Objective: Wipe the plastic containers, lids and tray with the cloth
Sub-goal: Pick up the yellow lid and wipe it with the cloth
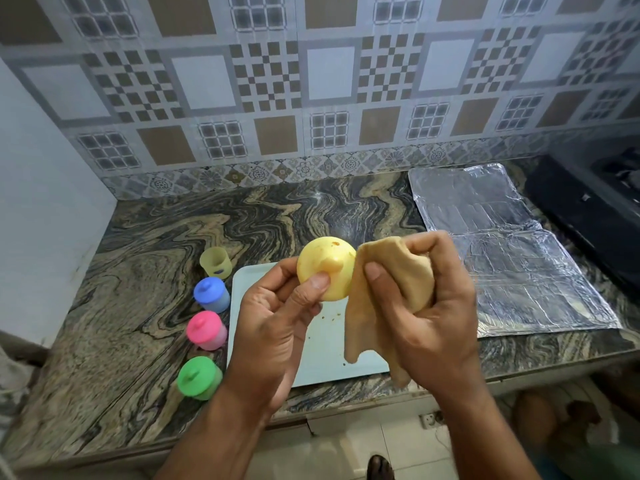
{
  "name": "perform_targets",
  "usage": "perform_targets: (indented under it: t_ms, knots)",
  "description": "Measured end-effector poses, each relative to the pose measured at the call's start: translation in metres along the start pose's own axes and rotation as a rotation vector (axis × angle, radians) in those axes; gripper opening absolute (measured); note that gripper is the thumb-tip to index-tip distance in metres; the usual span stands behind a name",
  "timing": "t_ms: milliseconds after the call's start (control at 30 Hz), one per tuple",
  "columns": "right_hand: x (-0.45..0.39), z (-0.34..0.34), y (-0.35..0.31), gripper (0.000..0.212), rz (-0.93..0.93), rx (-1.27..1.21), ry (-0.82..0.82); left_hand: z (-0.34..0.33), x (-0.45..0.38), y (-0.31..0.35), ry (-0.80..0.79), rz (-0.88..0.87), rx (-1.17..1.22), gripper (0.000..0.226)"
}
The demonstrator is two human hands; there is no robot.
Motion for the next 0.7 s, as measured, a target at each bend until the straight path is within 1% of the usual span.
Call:
perform_targets:
  t_ms: [67,167,267,367,433,467,500,533,600,633,700]
  knots:
    - [0.000,-0.005,-0.003,0.021,0.041,0.047,-0.037,-0.002,0.001,-0.002,-0.014,0.019,0.021,0.033]
    - [0.001,-0.007,0.000,0.018,0.060,0.069,-0.022,-0.002,0.001,-0.002,-0.039,0.023,-0.009,0.031]
    - [0.002,-0.005,0.004,0.017,0.060,0.098,-0.010,-0.005,0.002,0.007,-0.130,-0.025,-0.110,0.036]
    - [-0.004,-0.005,-0.002,0.020,0.122,0.212,-0.008,-0.004,0.002,0.013,-0.181,-0.063,-0.221,0.025]
    - [-0.014,-0.003,-0.006,0.020,0.167,0.330,0.009,-0.005,0.003,0.013,-0.224,-0.063,-0.300,0.024]
    - [-0.020,0.001,-0.005,0.020,0.150,0.347,0.028,-0.006,0.004,0.011,-0.240,-0.047,-0.314,0.025]
    - [-0.027,0.006,-0.002,0.020,0.108,0.306,0.040,-0.005,0.002,0.009,-0.243,-0.026,-0.303,0.026]
    - [-0.033,0.011,0.004,0.020,0.050,0.216,0.028,-0.004,0.001,0.008,-0.230,-0.004,-0.273,0.026]
    - [-0.036,0.012,0.011,0.020,-0.042,0.009,-0.062,0.001,-0.004,0.008,-0.182,0.035,-0.188,0.024]
    - [-0.034,0.011,0.013,0.021,-0.066,-0.046,-0.118,0.003,-0.006,0.008,-0.172,0.055,-0.154,0.023]
    - [-0.026,0.003,0.014,0.021,-0.100,-0.075,-0.211,0.003,-0.008,0.008,-0.184,0.099,-0.117,0.024]
Point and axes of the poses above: each hand's wrist, its own x-axis away from the middle knuckle, its own z-axis out of the back of the hand, y = z × x, the point moved 7 cm from there along -x, towards the middle knuckle, and after that the axes turned 2 degrees about -x, right-handed, at the moved point
